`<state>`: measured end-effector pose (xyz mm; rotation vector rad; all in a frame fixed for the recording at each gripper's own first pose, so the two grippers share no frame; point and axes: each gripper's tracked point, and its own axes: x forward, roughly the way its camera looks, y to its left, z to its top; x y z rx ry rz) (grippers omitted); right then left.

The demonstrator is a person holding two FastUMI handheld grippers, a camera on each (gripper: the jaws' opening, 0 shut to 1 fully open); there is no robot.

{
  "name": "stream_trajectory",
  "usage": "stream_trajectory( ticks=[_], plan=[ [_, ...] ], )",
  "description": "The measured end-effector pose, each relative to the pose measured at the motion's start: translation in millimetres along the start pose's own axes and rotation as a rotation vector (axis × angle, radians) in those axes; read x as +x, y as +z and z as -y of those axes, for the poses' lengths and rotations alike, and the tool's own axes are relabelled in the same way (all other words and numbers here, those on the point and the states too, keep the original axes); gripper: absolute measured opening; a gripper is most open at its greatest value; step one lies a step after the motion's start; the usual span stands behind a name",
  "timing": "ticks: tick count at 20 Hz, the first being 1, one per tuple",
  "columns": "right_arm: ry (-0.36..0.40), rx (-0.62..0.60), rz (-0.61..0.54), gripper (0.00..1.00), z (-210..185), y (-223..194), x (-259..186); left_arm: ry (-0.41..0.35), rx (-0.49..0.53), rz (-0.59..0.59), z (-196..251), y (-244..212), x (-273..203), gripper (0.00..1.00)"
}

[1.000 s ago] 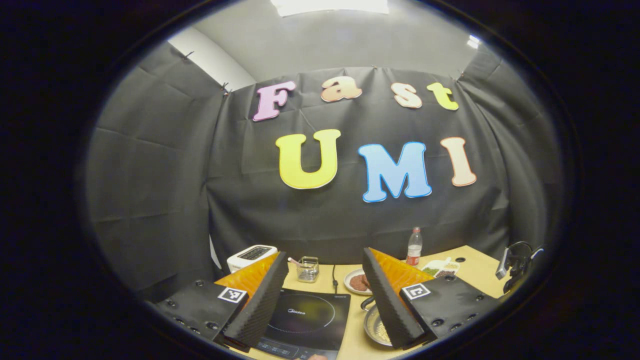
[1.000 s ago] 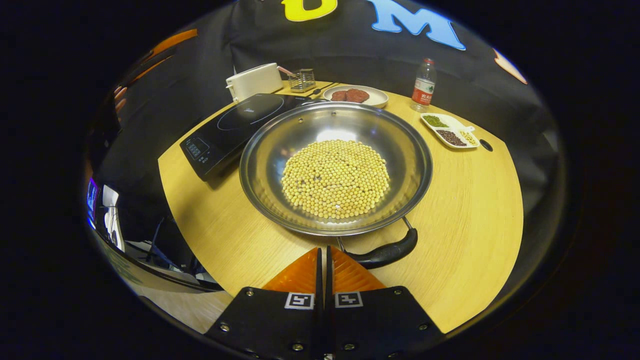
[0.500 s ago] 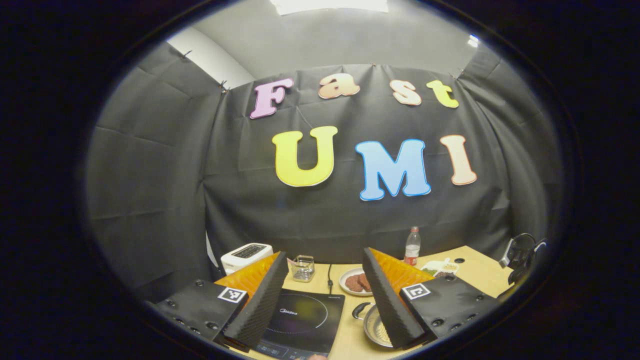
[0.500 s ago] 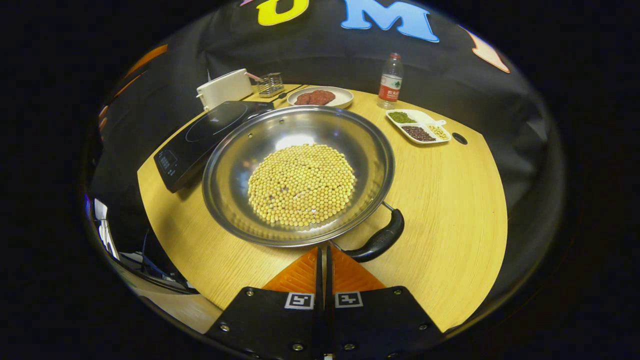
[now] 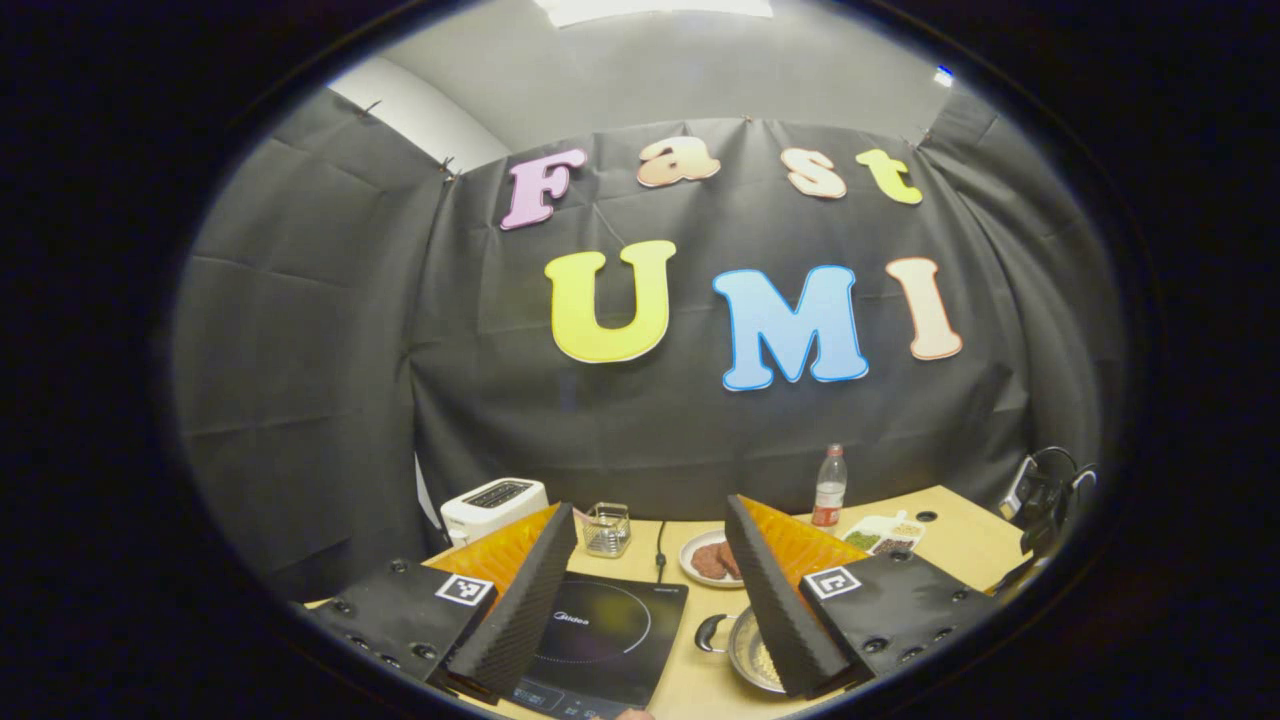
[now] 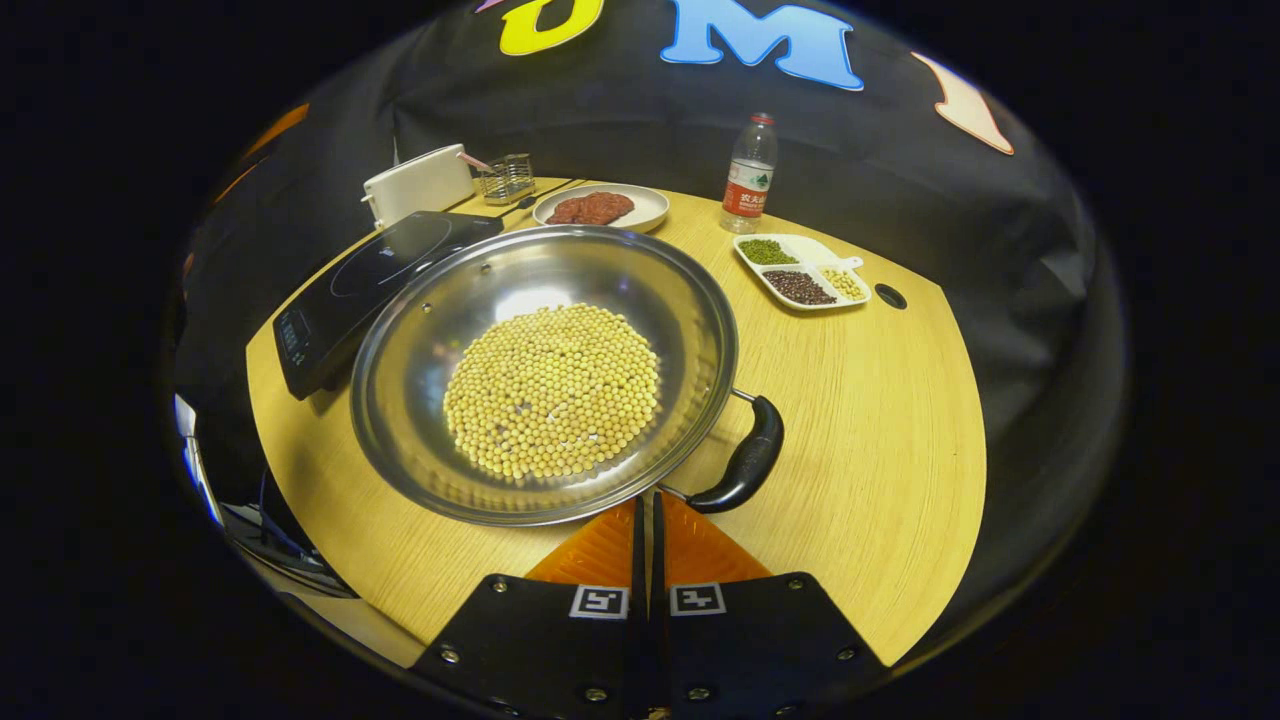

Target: First push the handle of the pot to place it horizontally, then grasp the pot with both hands and set it on the induction cooktop.

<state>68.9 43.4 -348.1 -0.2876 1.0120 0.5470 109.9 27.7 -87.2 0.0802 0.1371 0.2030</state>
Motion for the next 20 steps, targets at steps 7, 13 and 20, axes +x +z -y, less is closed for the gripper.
stream_trajectory(
  ticks=[7,13,20],
  plan=[
    [-0.051,0.071,0.058,0.01,20.5,15.8,4.7,-0.018,0.015,-0.041,6.3,-22.4,1.8,0.97],
    [-0.078,0.146,0.228,0.52,27.7,47.7,-26.5,-0.093,-0.021,-0.102,16.8,-53.9,15.6,1.00],
    [-0.122,0.262,0.320,0.97,31.9,72.3,-28.7,-0.183,-0.062,-0.244,35.6,-116.1,46.3,0.97]
  ],
)
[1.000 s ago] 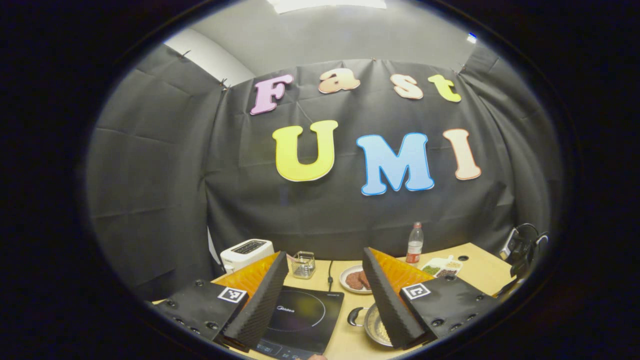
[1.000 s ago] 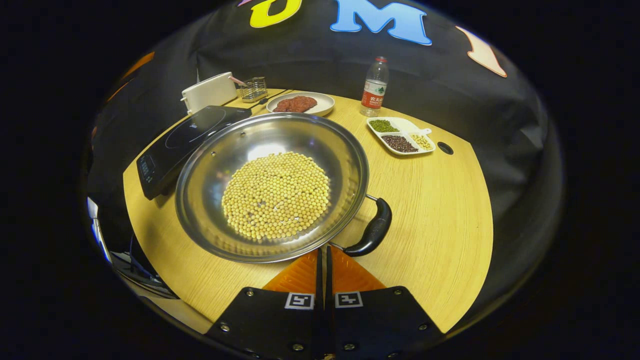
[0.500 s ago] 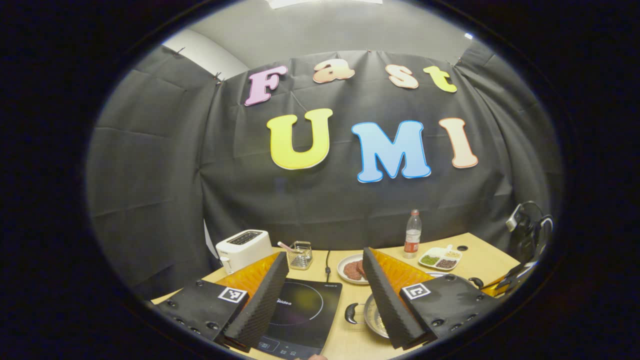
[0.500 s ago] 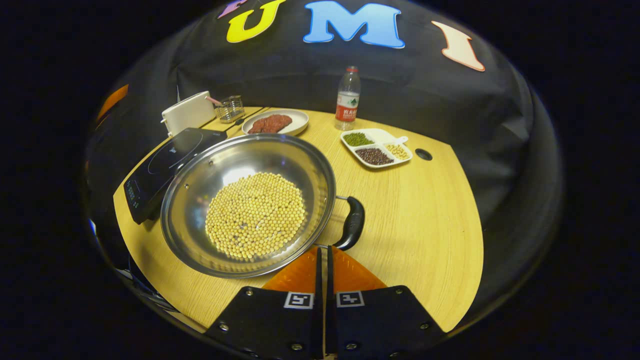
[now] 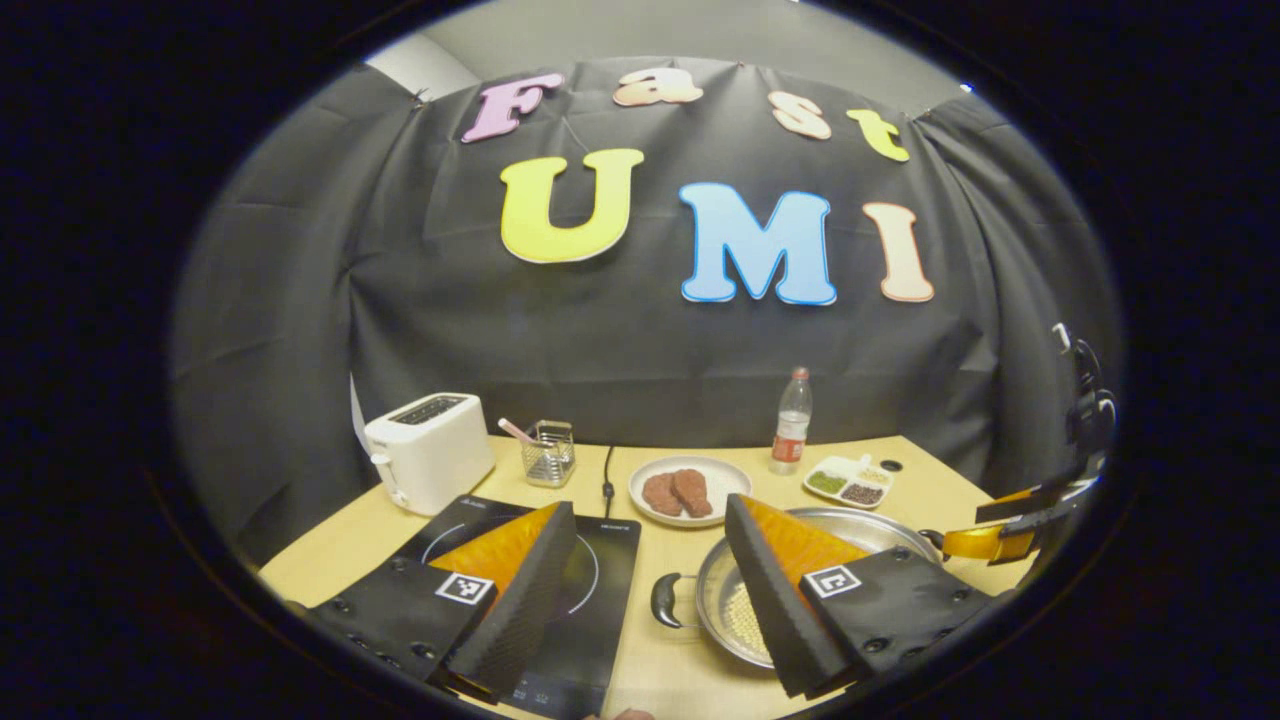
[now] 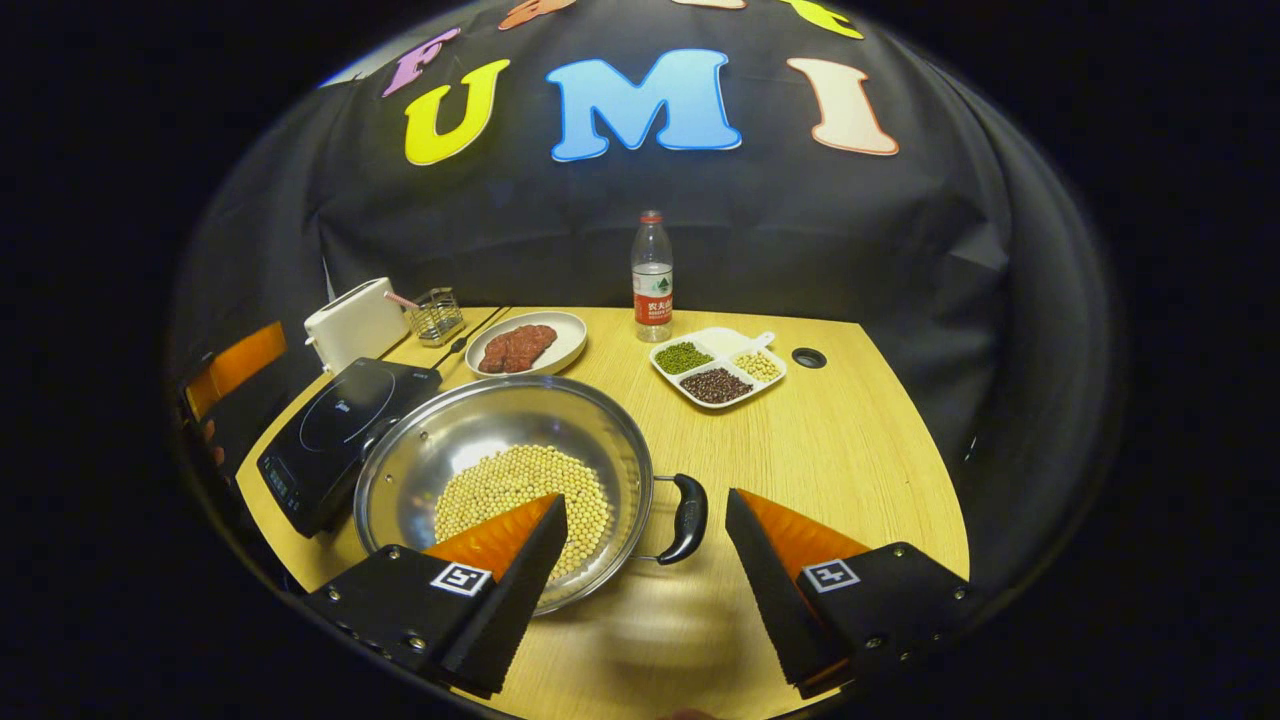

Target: First push the handle of the pot to place it horizontally, then grasp the pot with both hands and set it on the induction cooktop.

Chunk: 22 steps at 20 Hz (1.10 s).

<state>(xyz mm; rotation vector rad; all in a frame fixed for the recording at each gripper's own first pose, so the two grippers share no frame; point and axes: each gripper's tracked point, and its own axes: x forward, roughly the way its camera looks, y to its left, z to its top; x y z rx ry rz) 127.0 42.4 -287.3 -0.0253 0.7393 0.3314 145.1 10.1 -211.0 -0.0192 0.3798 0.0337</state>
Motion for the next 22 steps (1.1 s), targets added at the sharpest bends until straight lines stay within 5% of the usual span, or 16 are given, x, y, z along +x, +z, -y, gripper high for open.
stream_trajectory(
  ticks=[16,17,20,22],
  plan=[
    [-0.006,0.094,-0.101,0.98,9.7,-26.7,35.7,-0.056,-0.048,-0.329,18.5,-133.3,79.3,1.00],
    [-0.002,0.099,-0.109,0.98,9.5,-28.8,38.4,-0.059,-0.053,-0.340,20.0,-137.2,76.8,0.92],
    [0.004,0.107,-0.139,0.97,7.5,-37.6,47.0,-0.057,-0.050,-0.369,22.4,-146.5,83.4,0.97],
    [0.015,0.118,-0.154,0.87,4.3,-40.7,51.7,-0.056,-0.037,-0.376,23.0,-148.0,85.5,0.86]
  ],
)
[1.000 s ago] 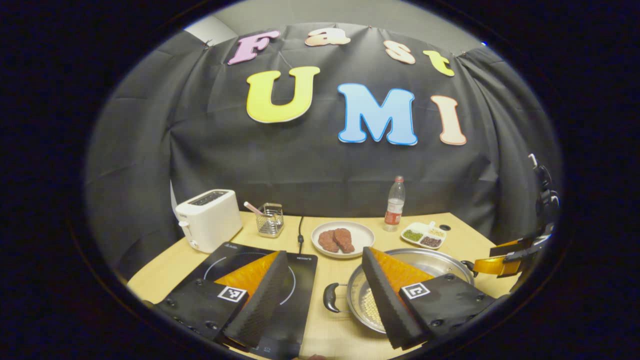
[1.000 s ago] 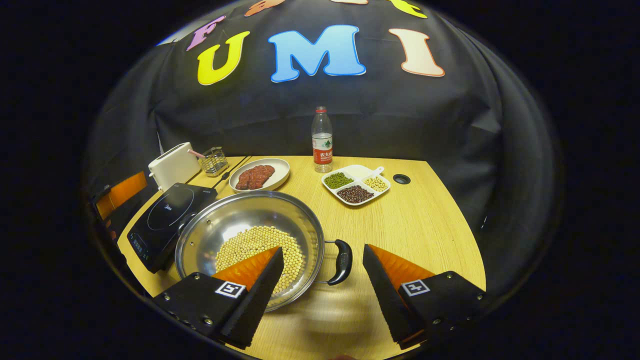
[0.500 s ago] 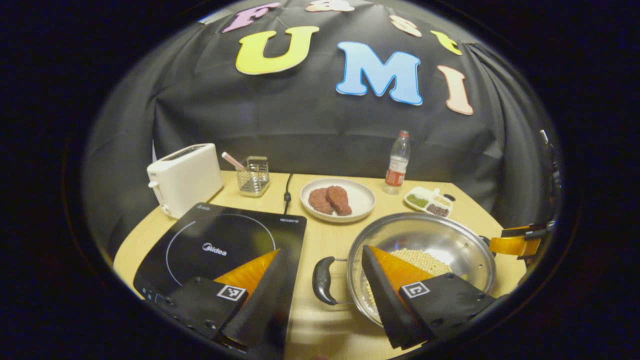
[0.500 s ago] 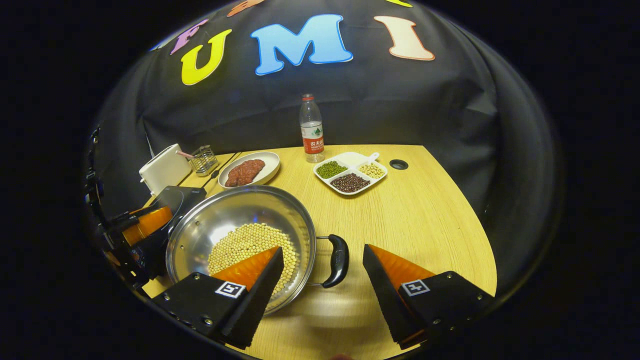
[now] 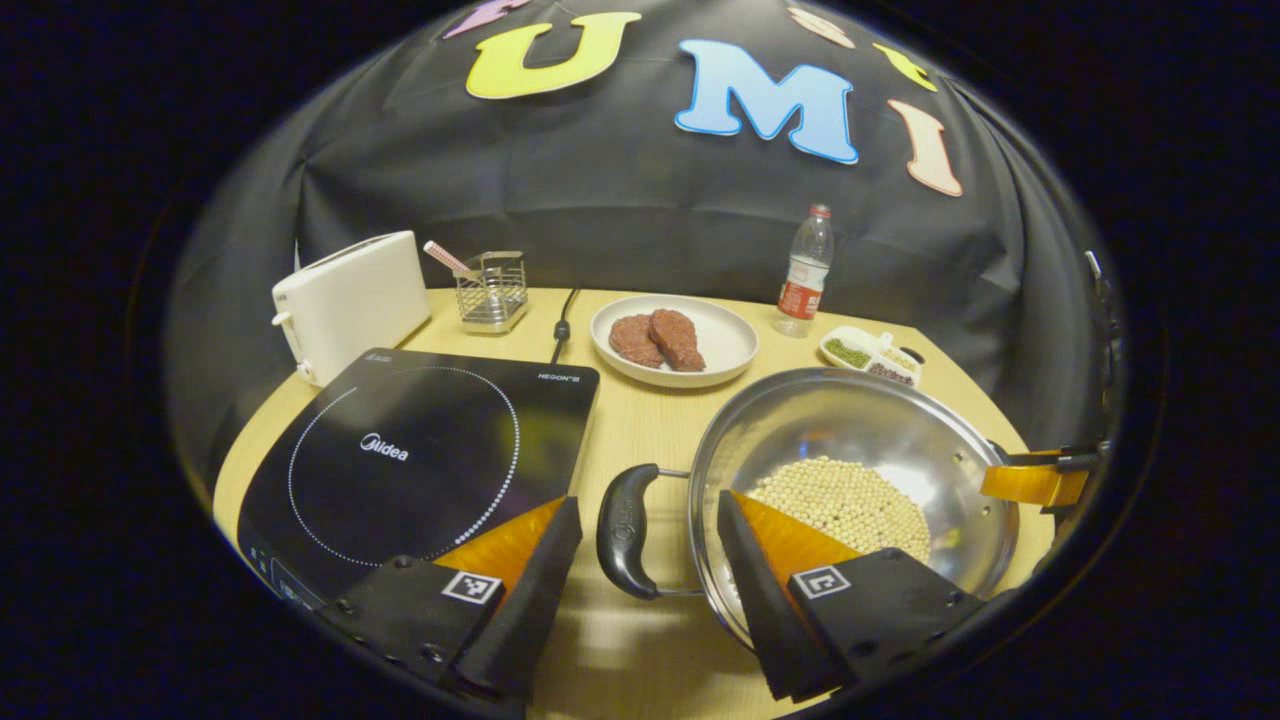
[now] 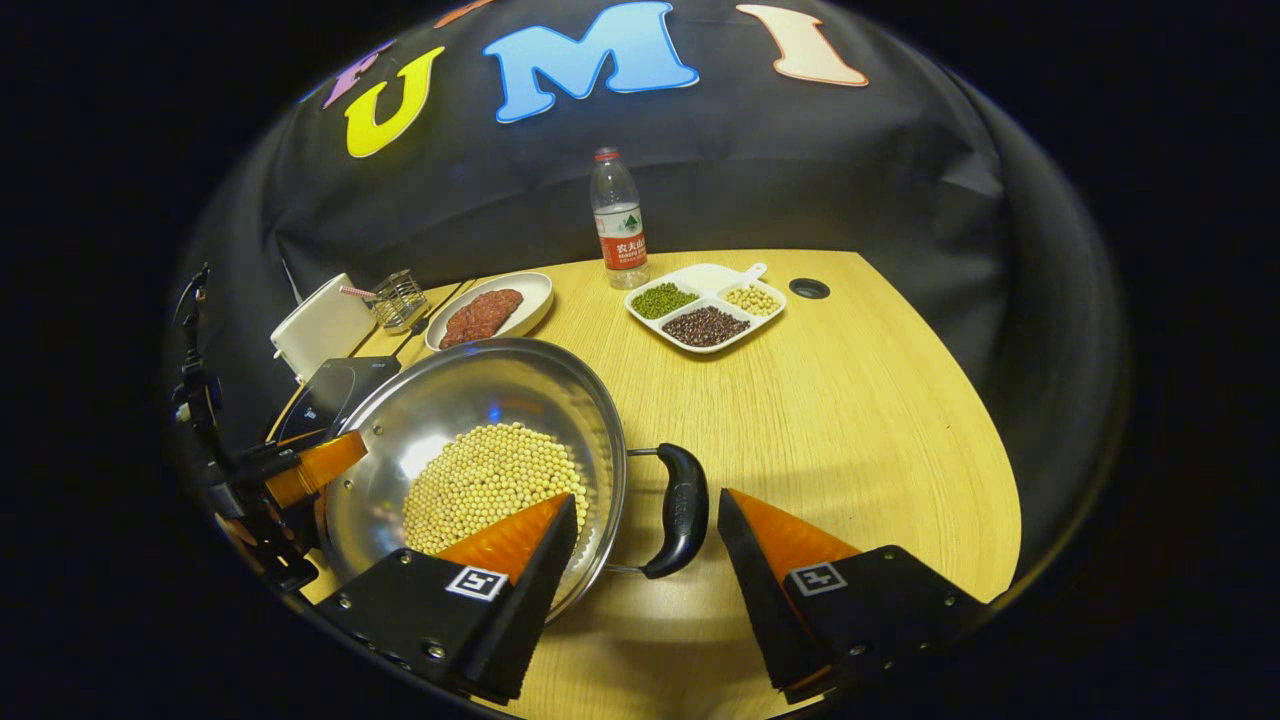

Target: First push the handle of the pot to place it horizontally, then grasp the pot with both hands and set it on the induction cooktop.

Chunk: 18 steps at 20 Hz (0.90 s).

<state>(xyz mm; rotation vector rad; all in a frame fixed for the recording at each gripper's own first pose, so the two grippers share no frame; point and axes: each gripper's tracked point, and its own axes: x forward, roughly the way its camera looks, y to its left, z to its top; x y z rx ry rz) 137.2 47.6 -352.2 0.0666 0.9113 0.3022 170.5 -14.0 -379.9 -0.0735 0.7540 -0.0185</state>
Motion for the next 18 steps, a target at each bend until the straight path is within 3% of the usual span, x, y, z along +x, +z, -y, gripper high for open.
stream_trajectory(
  ticks=[1,2,3,6,7,8,9,14,17,18],
  plan=[
    [-0.005,-0.002,-0.009,0.87,0.8,-1.5,2.0,-0.009,0.003,-0.010,4.0,-4.3,1.5,0.84],
    [-0.021,-0.002,0.001,0.79,6.0,0.2,2.7,-0.011,0.003,-0.027,5.9,-6.8,0.9,0.83],
    [-0.023,-0.001,-0.003,0.65,5.4,0.0,7.1,-0.011,0.001,-0.038,6.2,-10.2,5.4,0.83],
    [-0.023,0.010,0.000,0.61,3.4,0.1,3.0,0.018,0.000,-0.042,2.6,-13.8,10.4,0.82],
    [-0.022,0.011,0.004,0.60,2.3,0.6,4.8,0.024,0.000,-0.040,3.5,-12.9,8.5,0.68],
    [-0.019,0.002,-0.004,0.55,2.8,-0.5,2.4,0.028,-0.003,-0.037,3.3,-12.3,8.8,0.68],
    [-0.019,-0.015,0.001,0.55,2.9,0.4,2.0,0.030,-0.004,-0.035,3.7,-12.2,7.9,0.73],
    [-0.016,-0.030,0.002,0.55,0.6,1.0,-1.0,0.036,0.028,-0.015,4.2,-3.8,3.4,0.64],
    [-0.021,-0.043,0.027,0.55,-5.4,10.2,-13.1,0.032,0.036,0.017,-1.7,7.5,-6.7,0.68],
    [-0.021,-0.044,0.033,0.55,-8.7,13.2,-16.7,0.032,0.036,0.025,-3.6,11.5,-12.1,0.63]
  ],
)
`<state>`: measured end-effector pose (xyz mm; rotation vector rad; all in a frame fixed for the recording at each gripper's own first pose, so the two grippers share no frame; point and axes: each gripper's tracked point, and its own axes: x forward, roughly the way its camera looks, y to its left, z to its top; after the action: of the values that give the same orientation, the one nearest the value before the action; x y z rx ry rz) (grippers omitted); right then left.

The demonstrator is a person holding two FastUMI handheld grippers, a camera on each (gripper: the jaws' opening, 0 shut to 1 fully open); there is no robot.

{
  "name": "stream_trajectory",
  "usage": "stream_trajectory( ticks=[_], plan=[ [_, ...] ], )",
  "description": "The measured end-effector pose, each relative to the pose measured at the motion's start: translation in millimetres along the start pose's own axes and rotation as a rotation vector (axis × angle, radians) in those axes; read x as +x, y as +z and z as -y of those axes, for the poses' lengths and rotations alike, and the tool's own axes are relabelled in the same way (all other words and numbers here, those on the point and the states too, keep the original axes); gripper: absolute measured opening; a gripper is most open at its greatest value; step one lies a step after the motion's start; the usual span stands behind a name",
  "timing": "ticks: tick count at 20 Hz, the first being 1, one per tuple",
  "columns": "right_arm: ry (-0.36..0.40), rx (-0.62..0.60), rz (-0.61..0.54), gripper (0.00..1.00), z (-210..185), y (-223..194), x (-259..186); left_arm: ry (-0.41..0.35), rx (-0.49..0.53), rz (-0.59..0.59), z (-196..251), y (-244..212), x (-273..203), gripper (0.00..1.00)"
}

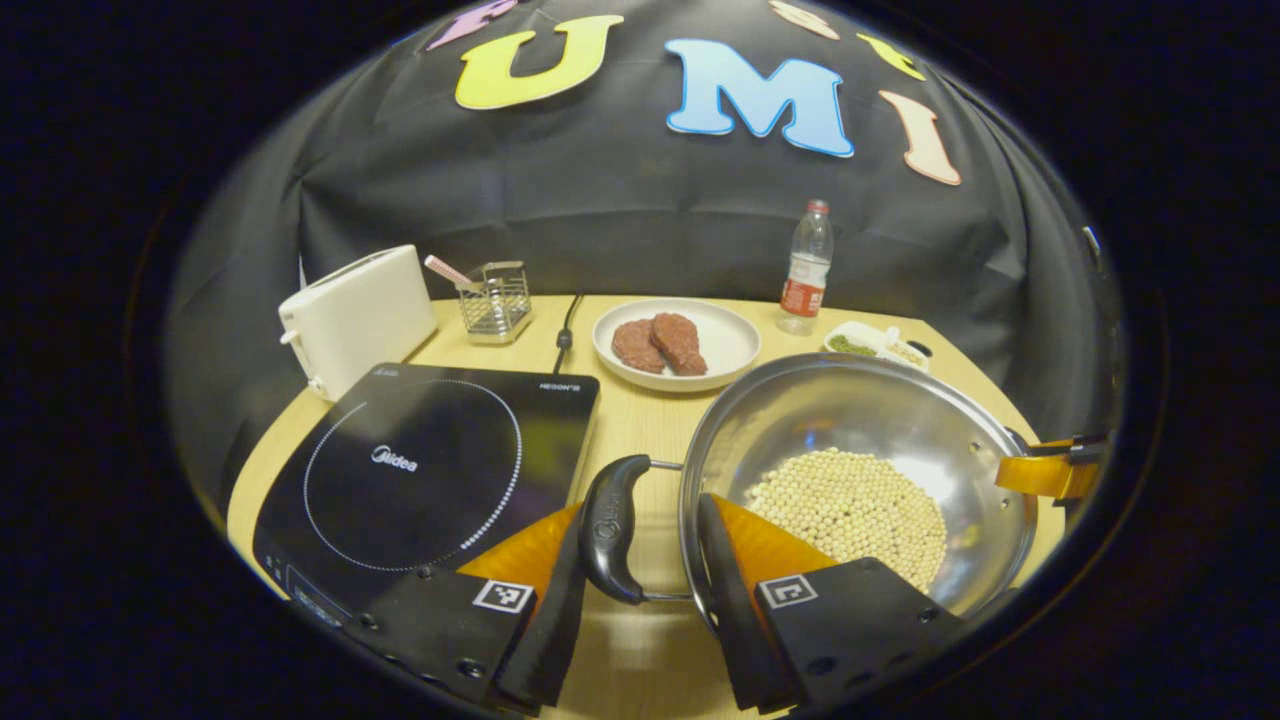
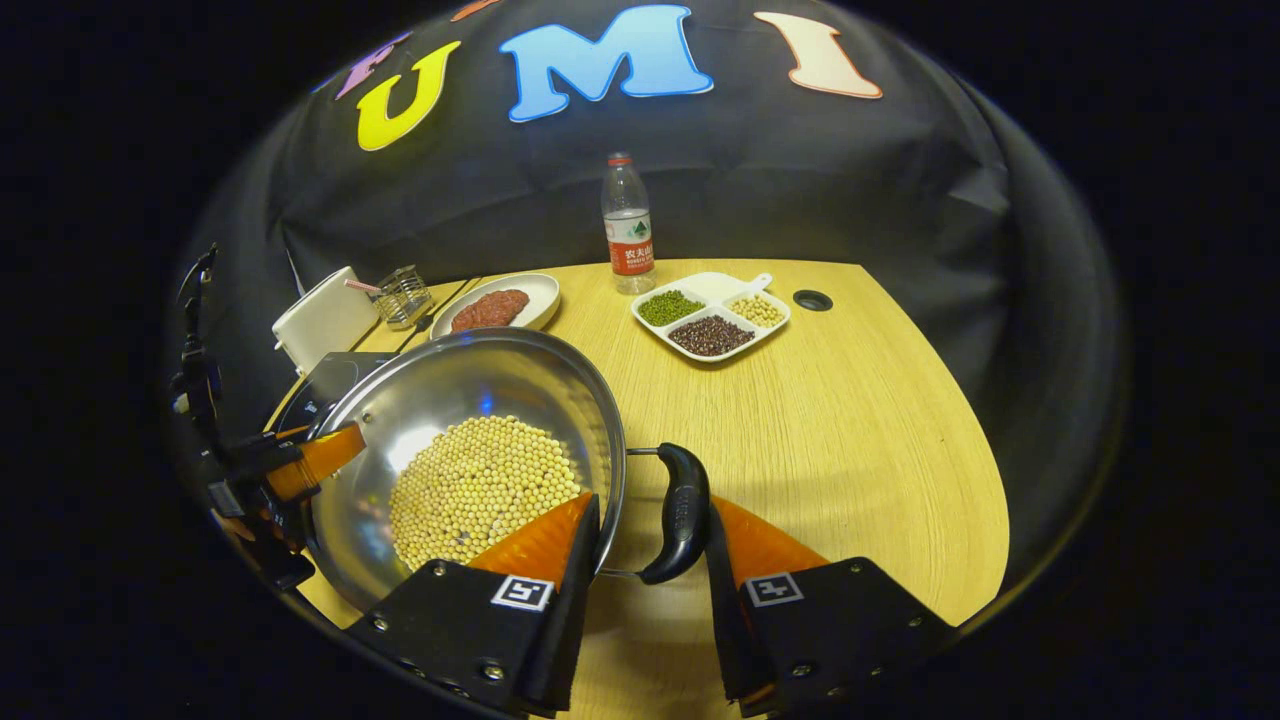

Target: First push the handle of the pot to place it horizontally, then grasp the pot with both hands and set it on the induction cooktop.

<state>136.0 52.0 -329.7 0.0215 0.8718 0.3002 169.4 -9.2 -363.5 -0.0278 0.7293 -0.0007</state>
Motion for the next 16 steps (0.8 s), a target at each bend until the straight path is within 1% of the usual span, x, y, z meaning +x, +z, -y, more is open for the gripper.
stream_trajectory(
  ticks=[1,2,3,4,5,6,7,8,9,11,12,14,15,16],
  plan=[
    [0.000,0.002,0.004,0.55,-4.2,3.8,-4.8,-0.002,-0.003,0.006,-3.6,4.1,-4.3,0.71],
    [0.000,0.003,0.009,0.55,-10.2,6.8,-7.9,-0.004,-0.006,0.016,-8.5,7.8,-7.0,0.63],
    [-0.001,0.004,0.011,0.55,-16.4,8.6,-10.5,-0.006,-0.008,0.022,-14.5,11.0,-10.3,0.63],
    [-0.003,0.006,0.013,0.55,-23.7,9.4,-12.6,-0.008,-0.006,0.024,-20.8,13.1,-12.3,0.65],
    [-0.007,0.010,0.015,0.50,-31.4,11.1,-15.7,-0.011,-0.005,0.026,-28.0,16.2,-15.7,0.66],
    [-0.012,0.014,0.019,0.55,-39.8,12.2,-18.3,-0.016,-0.002,0.029,-36.0,18.5,-17.6,0.68],
    [-0.016,0.019,0.023,0.55,-48.2,13.1,-21.3,-0.021,0.003,0.033,-44.5,21.8,-19.5,0.72],
    [-0.020,0.023,0.025,0.55,-57.4,13.9,-23.1,-0.026,0.008,0.038,-53.4,24.8,-20.3,0.72],
    [-0.025,0.027,0.028,0.55,-66.5,15.6,-25.1,-0.030,0.009,0.039,-61.8,26.6,-21.7,0.67],
    [-0.032,0.038,0.037,0.55,-86.2,17.0,-26.2,-0.042,0.013,0.043,-81.3,32.0,-23.2,0.68],
    [-0.035,0.041,0.039,0.55,-96.5,18.5,-27.2,-0.045,0.015,0.045,-90.9,34.7,-23.6,0.63],
    [-0.039,0.041,0.049,0.55,-116.5,21.5,-26.1,-0.050,0.015,0.052,-111.4,38.5,-25.5,0.63],
    [-0.040,0.041,0.055,0.55,-125.9,23.5,-25.2,-0.051,0.015,0.055,-121.6,39.4,-25.5,0.68],
    [-0.041,0.042,0.055,0.55,-136.1,24.8,-24.2,-0.051,0.014,0.060,-131.9,41.6,-25.2,0.63]
  ],
)
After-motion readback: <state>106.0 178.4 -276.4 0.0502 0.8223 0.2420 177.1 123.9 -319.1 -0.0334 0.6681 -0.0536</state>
